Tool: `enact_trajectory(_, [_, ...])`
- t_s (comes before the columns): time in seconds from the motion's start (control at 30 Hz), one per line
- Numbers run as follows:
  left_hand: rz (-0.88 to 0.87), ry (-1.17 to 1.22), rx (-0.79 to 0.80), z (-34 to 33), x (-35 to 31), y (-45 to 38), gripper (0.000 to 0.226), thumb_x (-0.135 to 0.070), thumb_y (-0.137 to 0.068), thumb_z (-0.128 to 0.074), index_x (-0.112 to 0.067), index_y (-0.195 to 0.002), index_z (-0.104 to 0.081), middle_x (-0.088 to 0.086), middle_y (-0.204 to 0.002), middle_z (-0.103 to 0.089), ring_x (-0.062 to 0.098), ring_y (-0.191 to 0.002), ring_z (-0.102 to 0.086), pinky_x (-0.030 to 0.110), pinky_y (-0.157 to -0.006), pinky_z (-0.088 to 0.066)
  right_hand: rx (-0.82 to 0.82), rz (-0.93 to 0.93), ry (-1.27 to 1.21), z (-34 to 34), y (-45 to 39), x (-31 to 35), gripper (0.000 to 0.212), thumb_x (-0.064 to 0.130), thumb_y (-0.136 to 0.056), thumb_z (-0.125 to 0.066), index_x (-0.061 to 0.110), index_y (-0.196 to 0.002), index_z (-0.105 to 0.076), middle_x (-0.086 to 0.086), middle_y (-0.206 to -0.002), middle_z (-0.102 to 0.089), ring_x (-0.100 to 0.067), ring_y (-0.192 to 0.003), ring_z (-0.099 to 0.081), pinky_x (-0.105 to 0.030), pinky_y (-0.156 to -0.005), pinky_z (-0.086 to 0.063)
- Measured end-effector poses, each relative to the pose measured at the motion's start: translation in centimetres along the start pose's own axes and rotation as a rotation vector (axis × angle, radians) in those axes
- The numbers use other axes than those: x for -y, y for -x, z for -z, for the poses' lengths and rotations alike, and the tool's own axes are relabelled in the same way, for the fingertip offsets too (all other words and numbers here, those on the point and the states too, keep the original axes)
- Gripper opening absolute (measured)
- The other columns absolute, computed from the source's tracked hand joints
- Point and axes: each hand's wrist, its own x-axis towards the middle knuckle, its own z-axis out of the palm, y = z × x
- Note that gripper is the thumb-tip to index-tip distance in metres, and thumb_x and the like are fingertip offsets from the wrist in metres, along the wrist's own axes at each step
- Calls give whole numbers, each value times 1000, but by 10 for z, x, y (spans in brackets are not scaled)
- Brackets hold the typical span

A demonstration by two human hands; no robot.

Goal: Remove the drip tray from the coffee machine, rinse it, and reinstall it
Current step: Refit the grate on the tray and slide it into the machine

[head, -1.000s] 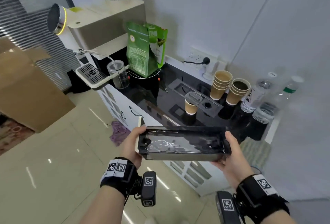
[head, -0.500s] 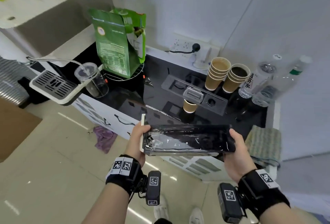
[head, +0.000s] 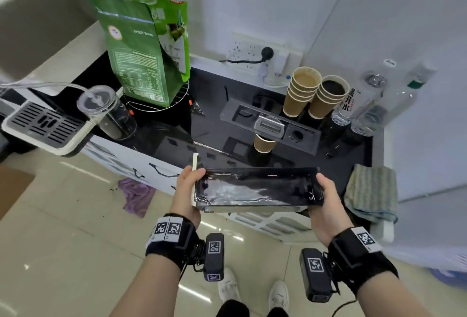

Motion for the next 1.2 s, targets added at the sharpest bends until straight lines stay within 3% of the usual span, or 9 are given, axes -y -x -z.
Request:
enact_trajectory(0.13, [-31,-1,18,-18,-9,2,124,-40,-56,-89,-8,-161,-32,15,-125,-69,33,-108,-69,43,-88,-54,-26,37,-22,6,0,12,47,58,-89,-48,30,-112,-78,0,-124,-72,-11,-113,-68,-35,-97,-39])
enact_trajectory(0.23, [-41,-11,41,-28,-8,0,125,-42,-55,-89,-8,-160,-32,12,-116,-70,33,-105,-67,52,-100,-54,-47,43,-41,12,0,16,45,54,-94,-46,29,-111,-79,-1,-125,-72,-11,-115,-66,-34,-98,-39])
enact_trajectory(0.33, [-40,-31,41,-36,-3,-3,125,-45,-55,-90,-10,-160,-33,24,-143,-60,43,-132,-57,64,-123,-31,-53,44,-67,20,1,21,45,53,-96,-45,28,-107,-80,-2,-123,-73,-13,-113,-68,-32,-94,-41])
enact_trajectory(0.4, [-39,-13,46,-46,-4,-2,122,-43,-56,-91,-14,-160,-34,24,-153,-55,43,-137,-57,62,-119,-38,-55,53,-88,26,-2,27,43,53,-94,-46,30,-103,-81,0,-119,-74,-11,-108,-70,-32,-92,-42])
enact_trajectory(0.5, [-49,11,10,-63,-11,0,121,-42,-52,-92,-23,-157,-36,17,-141,-66,36,-126,-66,58,-113,-47,-41,74,-89,31,-9,40,44,55,-93,-45,31,-104,-81,0,-120,-74,-11,-108,-70,-34,-94,-41])
enact_trajectory(0.73, [-80,-15,-71,-77,-33,-5,123,-46,-46,-93,-41,-154,-33,4,-137,-64,28,-125,-65,50,-107,-51,-6,53,-87,24,-29,52,45,56,-93,-44,32,-105,-80,0,-121,-74,-12,-113,-68,-34,-97,-40])
enact_trajectory(0.9, [-88,-27,-96,-83,-33,-13,137,-48,-44,-94,-40,-160,-23,7,-150,-55,30,-135,-58,55,-119,-40,8,37,-102,27,-39,56,47,54,-98,-40,30,-108,-79,-2,-123,-73,-13,-112,-68,-32,-92,-44])
enact_trajectory(1.03, [-124,-19,-115,-88,-33,-15,166,-62,-22,-102,-43,-162,-15,8,-158,-47,30,-142,-50,54,-122,-37,-1,9,-133,29,-44,58,48,51,-100,-39,29,-104,-81,-4,-121,-74,-14,-109,-70,-32,-89,-50])
enact_trajectory(1.2, [-184,-23,-198,-104,-40,-13,153,-73,-39,-87,-47,-164,-2,11,-168,-33,31,-147,-47,54,-123,-34,-2,-11,-166,33,-47,60,51,55,-101,-38,25,-116,-77,-4,-125,-72,-17,-117,-67,-38,-100,-43])
